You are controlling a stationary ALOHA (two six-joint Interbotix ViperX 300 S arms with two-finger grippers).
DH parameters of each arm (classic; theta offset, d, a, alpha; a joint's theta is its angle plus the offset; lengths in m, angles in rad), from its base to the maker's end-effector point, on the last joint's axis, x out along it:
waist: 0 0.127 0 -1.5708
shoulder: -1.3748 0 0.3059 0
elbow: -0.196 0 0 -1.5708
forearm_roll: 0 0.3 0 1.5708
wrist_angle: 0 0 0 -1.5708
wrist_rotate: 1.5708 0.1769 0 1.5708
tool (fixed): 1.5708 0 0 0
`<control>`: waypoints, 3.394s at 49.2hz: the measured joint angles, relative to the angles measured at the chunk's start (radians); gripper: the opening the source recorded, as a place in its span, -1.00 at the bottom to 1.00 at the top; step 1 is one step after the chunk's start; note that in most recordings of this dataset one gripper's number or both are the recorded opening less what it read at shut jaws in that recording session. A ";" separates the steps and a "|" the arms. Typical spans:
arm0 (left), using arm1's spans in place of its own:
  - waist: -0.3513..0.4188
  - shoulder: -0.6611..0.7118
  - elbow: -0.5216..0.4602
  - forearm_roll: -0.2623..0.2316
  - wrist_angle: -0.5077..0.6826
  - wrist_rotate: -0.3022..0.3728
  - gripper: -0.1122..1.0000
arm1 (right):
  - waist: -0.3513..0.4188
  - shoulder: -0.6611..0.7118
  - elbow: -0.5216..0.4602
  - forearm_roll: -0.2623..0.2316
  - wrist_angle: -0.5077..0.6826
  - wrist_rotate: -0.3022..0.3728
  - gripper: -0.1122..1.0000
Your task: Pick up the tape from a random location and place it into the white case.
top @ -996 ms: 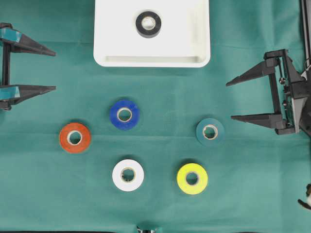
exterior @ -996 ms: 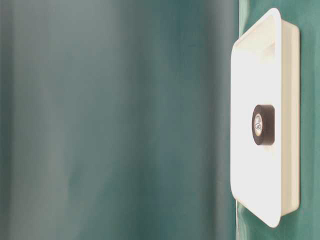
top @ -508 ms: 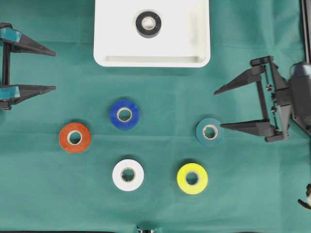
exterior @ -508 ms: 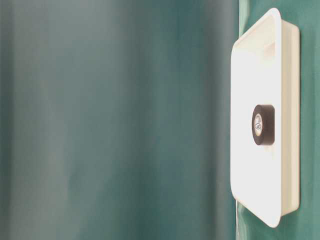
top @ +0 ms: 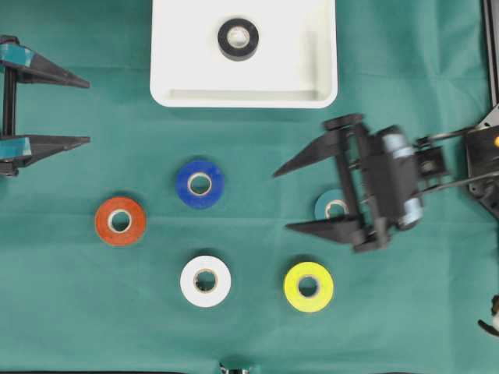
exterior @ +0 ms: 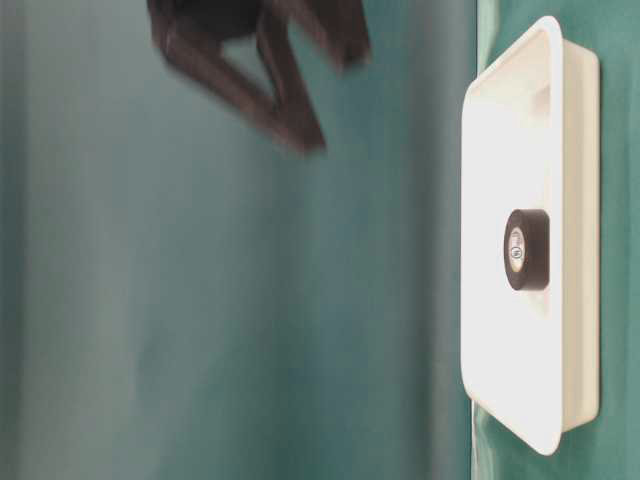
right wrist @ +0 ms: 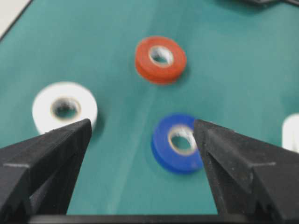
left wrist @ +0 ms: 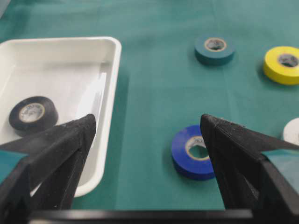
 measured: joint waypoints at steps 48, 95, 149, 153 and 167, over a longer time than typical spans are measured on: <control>0.000 0.005 0.000 -0.002 0.012 -0.023 0.97 | 0.052 0.397 -0.492 0.000 0.202 0.003 0.80; 0.002 0.006 0.000 -0.003 0.017 -0.023 0.97 | 0.029 0.557 -0.792 -0.005 0.888 0.101 0.80; 0.006 0.008 0.000 -0.003 0.023 -0.023 0.97 | 0.032 0.637 -0.811 -0.006 0.908 0.133 0.80; 0.006 0.006 0.000 -0.003 0.023 -0.023 0.97 | 0.035 0.647 -0.811 -0.011 0.899 0.138 0.80; 0.006 0.006 0.000 -0.003 0.023 -0.023 0.97 | 0.041 0.701 -0.808 -0.012 0.857 0.150 0.80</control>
